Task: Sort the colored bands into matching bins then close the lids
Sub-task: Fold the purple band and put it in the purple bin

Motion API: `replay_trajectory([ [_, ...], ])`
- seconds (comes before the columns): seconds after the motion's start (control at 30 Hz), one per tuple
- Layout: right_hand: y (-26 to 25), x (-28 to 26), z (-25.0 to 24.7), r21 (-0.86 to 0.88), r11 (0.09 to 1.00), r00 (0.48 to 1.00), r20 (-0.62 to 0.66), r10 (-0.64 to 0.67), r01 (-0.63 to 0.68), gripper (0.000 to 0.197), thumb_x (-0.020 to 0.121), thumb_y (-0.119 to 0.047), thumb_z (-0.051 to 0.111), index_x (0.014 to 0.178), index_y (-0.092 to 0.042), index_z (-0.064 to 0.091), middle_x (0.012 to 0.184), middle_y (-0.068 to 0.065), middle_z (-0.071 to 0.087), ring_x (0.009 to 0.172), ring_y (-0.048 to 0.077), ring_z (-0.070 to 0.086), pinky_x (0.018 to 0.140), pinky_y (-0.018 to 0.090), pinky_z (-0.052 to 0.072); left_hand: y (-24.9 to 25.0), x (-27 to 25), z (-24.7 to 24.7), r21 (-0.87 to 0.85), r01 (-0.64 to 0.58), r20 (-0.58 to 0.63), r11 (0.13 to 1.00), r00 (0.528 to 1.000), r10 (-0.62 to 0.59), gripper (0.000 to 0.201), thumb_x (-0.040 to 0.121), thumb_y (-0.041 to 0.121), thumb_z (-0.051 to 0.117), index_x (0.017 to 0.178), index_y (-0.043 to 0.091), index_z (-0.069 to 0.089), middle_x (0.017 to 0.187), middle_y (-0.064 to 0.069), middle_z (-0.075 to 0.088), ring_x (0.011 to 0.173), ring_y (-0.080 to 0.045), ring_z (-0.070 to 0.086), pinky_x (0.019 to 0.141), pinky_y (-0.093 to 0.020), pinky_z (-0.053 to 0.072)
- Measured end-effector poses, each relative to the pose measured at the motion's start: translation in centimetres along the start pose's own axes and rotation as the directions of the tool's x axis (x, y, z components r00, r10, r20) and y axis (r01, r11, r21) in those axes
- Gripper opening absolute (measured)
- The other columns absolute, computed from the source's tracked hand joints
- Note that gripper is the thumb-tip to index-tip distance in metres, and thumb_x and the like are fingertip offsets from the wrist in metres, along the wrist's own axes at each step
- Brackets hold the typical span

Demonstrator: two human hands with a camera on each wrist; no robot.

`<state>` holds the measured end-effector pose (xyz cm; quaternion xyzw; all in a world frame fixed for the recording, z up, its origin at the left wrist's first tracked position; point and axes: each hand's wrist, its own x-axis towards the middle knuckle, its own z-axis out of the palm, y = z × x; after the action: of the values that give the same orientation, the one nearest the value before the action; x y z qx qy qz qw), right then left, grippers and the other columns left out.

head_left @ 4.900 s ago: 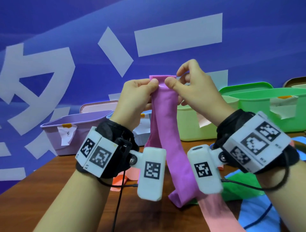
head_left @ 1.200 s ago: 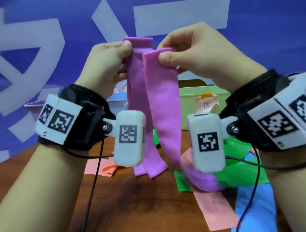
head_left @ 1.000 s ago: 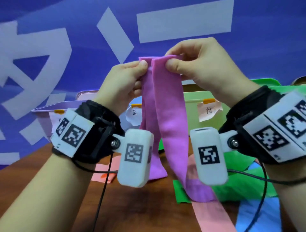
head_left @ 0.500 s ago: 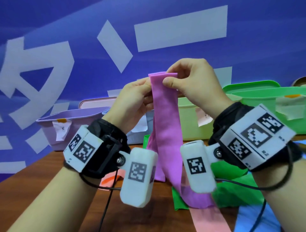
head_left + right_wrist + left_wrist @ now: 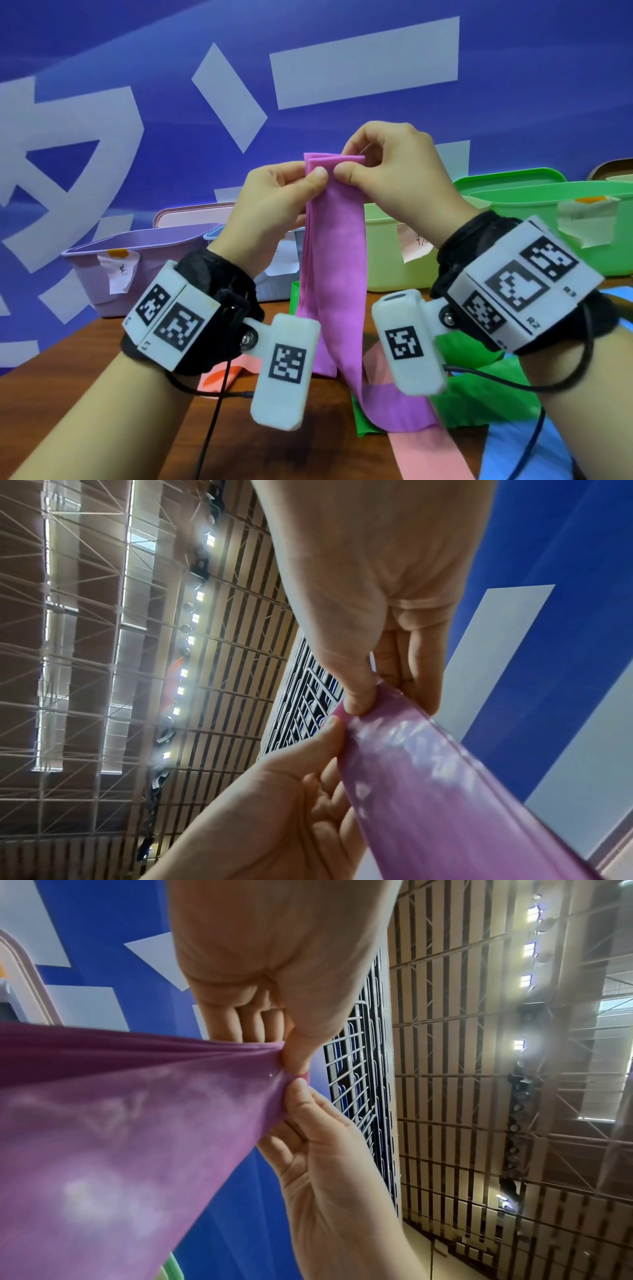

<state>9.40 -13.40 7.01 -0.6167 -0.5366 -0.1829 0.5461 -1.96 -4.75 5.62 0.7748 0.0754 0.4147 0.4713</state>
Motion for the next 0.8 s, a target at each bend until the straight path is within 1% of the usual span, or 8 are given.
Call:
replay_trajectory([
  [0.1, 0.1, 0.0, 0.1, 0.030, 0.999, 1.000, 0.000, 0.014, -0.014, 0.016, 0.078, -0.019, 0.069, 0.085, -0.018, 0.054, 0.066, -0.003, 0.055, 0.069, 0.019, 0.060, 0.071, 0.035, 0.054, 0.0, -0.1, 0.2, 0.015, -0.011, -0.031, 1.000, 0.999, 0.011, 0.021, 0.096, 0.015, 0.051, 0.108, 0.011, 0.067, 0.103, -0.012, 0.070, 0.090, -0.019, 0.066, 0.085, -0.035, 0.054],
  [0.27, 0.1, 0.0, -0.2, -0.024, 0.999, 0.997, 0.073, 0.024, -0.022, 0.021, 0.082, -0.023, 0.063, 0.100, -0.020, 0.053, 0.065, -0.005, 0.048, 0.063, 0.013, 0.051, 0.066, 0.028, 0.047, -0.2, 0.0, 0.4, 0.057, -0.041, -0.086, 0.998, 0.995, 0.046, 0.021, 0.095, 0.017, 0.052, 0.104, 0.011, 0.070, 0.098, -0.010, 0.072, 0.089, -0.020, 0.067, 0.084, -0.042, 0.054],
  [0.4, -0.1, 0.1, -0.4, -0.183, 0.983, 0.990, 0.135, 0.051, -0.025, 0.023, 0.085, -0.033, 0.060, 0.108, -0.029, 0.060, 0.092, -0.002, 0.042, 0.075, 0.013, 0.045, 0.073, 0.023, 0.035, -0.3, 0.0, 0.5, 0.085, -0.065, -0.116, 0.994, 0.990, 0.075, 0.021, 0.095, 0.017, 0.053, 0.104, 0.014, 0.071, 0.096, -0.006, 0.072, 0.092, -0.021, 0.068, 0.083, -0.041, 0.054],
  [0.47, -0.7, 0.2, -0.9, -0.211, 0.978, 0.992, 0.122, 0.025, 0.002, 0.019, 0.084, -0.030, 0.063, 0.103, -0.026, 0.065, 0.097, 0.000, 0.046, 0.076, 0.012, 0.046, 0.073, 0.022, 0.037, 0.0, -0.2, 0.7, 0.078, -0.098, -0.107, 0.992, 0.989, 0.106, 0.019, 0.096, 0.016, 0.052, 0.102, 0.015, 0.070, 0.092, -0.002, 0.072, 0.087, -0.014, 0.067, 0.081, -0.036, 0.054],
  [0.53, -1.6, 0.3, -1.8, -0.264, 0.964, 0.999, 0.036, -0.029, 0.038, 0.016, 0.081, -0.027, 0.066, 0.095, -0.021, 0.070, 0.093, -0.001, 0.050, 0.080, 0.012, 0.048, 0.071, 0.021, 0.036, 0.6, -0.2, 0.9, 0.082, -0.141, -0.118, 0.987, 0.982, 0.150, 0.016, 0.095, 0.018, 0.053, 0.096, 0.016, 0.068, 0.085, -0.002, 0.069, 0.080, -0.012, 0.064, 0.078, -0.037, 0.054],
  [0.63, -3.0, 0.6, -2.9, -0.265, 0.964, 0.995, -0.090, -0.042, 0.017, 0.013, 0.077, -0.022, 0.066, 0.087, -0.017, 0.072, 0.085, 0.002, 0.064, 0.082, 0.016, 0.058, 0.071, 0.025, 0.042, 1.3, -0.1, 0.6, 0.074, -0.171, -0.224, 0.982, 0.957, 0.184, 0.007, 0.093, 0.020, 0.057, 0.088, 0.017, 0.060, 0.079, -0.009, 0.066, 0.074, -0.020, 0.063, 0.075, -0.041, 0.055],
  [0.7, -4.0, 1.9, -3.5, -0.255, 0.966, 0.998, -0.066, 0.016, -0.033, 0.012, 0.076, -0.018, 0.067, 0.085, -0.014, 0.073, 0.080, 0.005, 0.068, 0.078, 0.017, 0.060, 0.066, 0.026, 0.047, 1.6, 0.4, 0.2, 0.066, -0.191, -0.278, 0.979, 0.939, 0.202, 0.010, 0.087, 0.028, 0.060, 0.092, 0.021, 0.054, 0.088, -0.006, 0.071, 0.079, -0.022, 0.069, 0.081, -0.043, 0.056],
  [0.8, -5.6, 4.6, -4.7, -0.173, 0.977, 0.988, 0.065, 0.139, -0.126, 0.015, 0.073, -0.012, 0.070, 0.083, -0.002, 0.073, 0.066, 0.008, 0.064, 0.062, 0.017, 0.060, 0.067, 0.030, 0.057, 2.4, 0.9, 0.2, 0.049, -0.210, -0.227, 0.977, 0.950, 0.215, 0.040, 0.070, 0.051, 0.062, 0.101, 0.029, 0.048, 0.105, 0.003, 0.066, 0.098, -0.017, 0.065, 0.090, -0.044, 0.052],
])
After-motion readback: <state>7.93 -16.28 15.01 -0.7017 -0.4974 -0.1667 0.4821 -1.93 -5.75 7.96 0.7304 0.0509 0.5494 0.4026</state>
